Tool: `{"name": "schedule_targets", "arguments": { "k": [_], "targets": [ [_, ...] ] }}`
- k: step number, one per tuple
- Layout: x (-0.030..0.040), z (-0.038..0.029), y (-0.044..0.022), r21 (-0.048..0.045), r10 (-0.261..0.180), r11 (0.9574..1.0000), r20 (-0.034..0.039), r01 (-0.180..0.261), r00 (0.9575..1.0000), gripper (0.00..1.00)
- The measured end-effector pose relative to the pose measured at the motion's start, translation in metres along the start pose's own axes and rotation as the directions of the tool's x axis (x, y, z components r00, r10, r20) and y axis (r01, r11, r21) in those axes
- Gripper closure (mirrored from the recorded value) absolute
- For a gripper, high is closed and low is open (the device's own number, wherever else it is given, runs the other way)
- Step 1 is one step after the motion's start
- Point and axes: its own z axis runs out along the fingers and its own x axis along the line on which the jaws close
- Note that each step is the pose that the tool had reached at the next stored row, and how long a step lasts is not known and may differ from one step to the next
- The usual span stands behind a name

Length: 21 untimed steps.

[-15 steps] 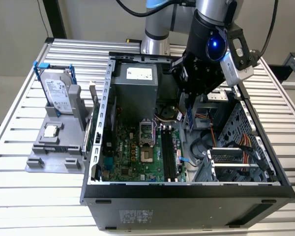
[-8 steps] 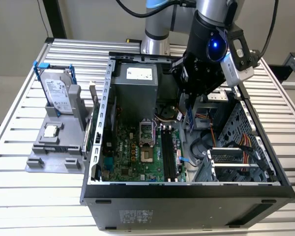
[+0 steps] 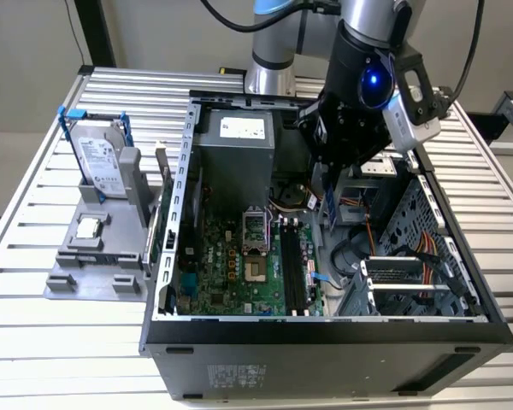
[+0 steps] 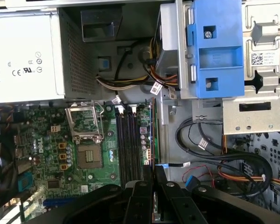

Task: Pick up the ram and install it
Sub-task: 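Insert the ram into the slot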

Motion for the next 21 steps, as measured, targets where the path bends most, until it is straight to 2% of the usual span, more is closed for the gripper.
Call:
{"name": "schedule_targets", "arguments": {
  "k": [7, 16, 21],
  "targets": [
    [-0.0002, 0.0035, -0.001, 0.0002, -0.002, 1.0, 0.0, 0.002, 1.0, 1.0],
    [-0.0003, 0.0079, -0.0027, 0.0001, -0.06, 0.9982, 0.0004, 0.06, 0.9982, 1.0],
    [-0.0004, 0.0111, -0.0028, 0.0003, -0.063, 0.998, 0.0005, 0.063, 0.998, 1.0]
  ]
}}
